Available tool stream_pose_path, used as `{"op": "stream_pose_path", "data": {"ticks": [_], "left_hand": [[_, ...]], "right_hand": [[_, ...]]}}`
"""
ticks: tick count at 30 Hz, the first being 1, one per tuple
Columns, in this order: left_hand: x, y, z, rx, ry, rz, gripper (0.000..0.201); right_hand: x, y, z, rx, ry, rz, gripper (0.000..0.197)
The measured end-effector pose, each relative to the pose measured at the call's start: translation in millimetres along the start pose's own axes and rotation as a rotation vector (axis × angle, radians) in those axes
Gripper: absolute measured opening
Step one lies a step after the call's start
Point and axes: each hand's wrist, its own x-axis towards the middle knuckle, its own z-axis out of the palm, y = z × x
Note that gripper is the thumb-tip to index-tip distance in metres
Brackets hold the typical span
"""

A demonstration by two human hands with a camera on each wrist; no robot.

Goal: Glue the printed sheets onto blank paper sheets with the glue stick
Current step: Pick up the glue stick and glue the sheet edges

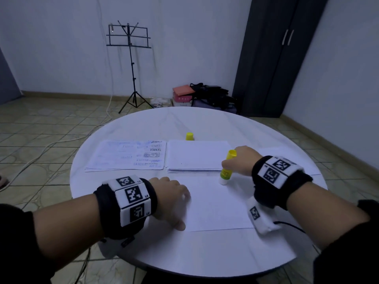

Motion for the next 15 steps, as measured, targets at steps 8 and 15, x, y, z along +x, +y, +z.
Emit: {"op": "stream_pose_path", "data": {"ticks": [8, 15], "left_hand": [[2.4, -3.9, -3.1, -0.057, -0.033, -0.054, 0.089], [-6.8, -1.0, -8.2, -0.122, -0.096, -0.235, 0.123]], "right_hand": [[-11.2, 29.4, -14.1, 0.156, 0.126, 0.037, 0.022], [-37.5, -38.6, 21.0, 0.176, -0.024, -0.353, 0.030]]}}
